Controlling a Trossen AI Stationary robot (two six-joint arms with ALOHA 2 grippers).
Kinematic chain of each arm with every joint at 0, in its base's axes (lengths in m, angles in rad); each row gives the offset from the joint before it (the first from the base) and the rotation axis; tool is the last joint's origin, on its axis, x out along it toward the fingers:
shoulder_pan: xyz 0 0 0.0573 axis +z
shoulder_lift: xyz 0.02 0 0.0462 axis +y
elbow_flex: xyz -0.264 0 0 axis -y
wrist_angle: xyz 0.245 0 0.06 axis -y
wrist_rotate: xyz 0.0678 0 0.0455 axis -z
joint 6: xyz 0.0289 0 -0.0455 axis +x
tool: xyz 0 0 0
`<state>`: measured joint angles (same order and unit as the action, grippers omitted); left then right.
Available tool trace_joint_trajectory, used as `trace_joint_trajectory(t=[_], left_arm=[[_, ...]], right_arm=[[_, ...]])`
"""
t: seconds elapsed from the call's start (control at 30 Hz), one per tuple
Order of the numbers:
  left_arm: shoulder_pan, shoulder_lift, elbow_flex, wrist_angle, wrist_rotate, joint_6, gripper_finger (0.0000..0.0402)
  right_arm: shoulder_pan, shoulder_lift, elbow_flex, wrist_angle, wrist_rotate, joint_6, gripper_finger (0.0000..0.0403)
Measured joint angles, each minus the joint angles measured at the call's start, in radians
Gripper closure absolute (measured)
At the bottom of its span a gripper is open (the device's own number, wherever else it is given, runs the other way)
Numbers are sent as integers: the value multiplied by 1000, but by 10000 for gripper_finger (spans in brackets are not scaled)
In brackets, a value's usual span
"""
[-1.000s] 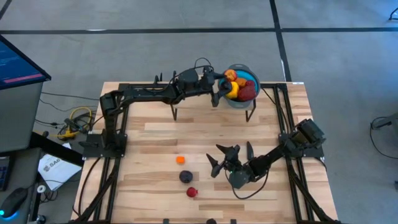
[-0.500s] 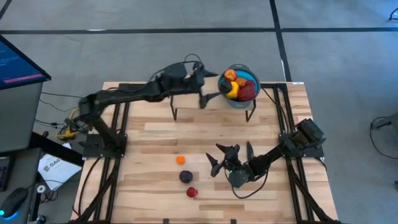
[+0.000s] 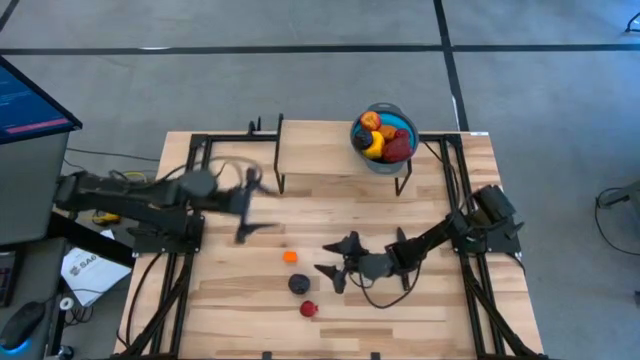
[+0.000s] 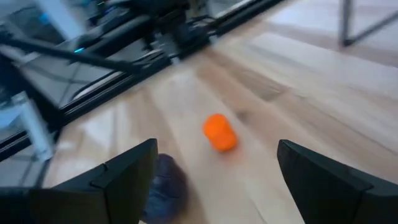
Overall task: Pick & Place Fruit
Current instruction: Put the orange into the strainer bowl
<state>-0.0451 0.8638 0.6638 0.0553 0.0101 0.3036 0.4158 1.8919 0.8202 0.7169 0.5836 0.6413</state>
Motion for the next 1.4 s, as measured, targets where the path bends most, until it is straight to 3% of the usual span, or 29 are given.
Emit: trace_joint_trajectory(t=[0.1,0.23,0.47,0.57,0.7,0.97,1.13,1.3,1.4], left_arm=[[-96,-143,-174,34,-25,-93,101],[-203,-283,-377,120,-138,-217,105],[-301,-326,-594,299,-268,-358,105],[-310,-303,-619,340,-273,-390,105],[-312,-267,-622,368,-273,-426,105],[-311,-205,-623,381,-273,-495,105],[-311,-167,-623,430,-272,-495,105],[-311,-140,-623,495,-273,-468,105],[-311,-132,-623,518,-273,-461,105]], right_arm=[[-21,0,51,-3,-90,-101,79],[-26,0,160,-94,-118,-281,79],[-26,0,378,-454,-117,-388,79],[-13,0,443,-565,-115,-378,79],[15,25,502,-586,-112,-357,79],[17,236,672,-702,-81,-343,79],[-13,275,801,-927,-160,-343,79],[-32,258,816,-989,-224,-384,79],[-64,256,816,-984,-228,-305,79]])
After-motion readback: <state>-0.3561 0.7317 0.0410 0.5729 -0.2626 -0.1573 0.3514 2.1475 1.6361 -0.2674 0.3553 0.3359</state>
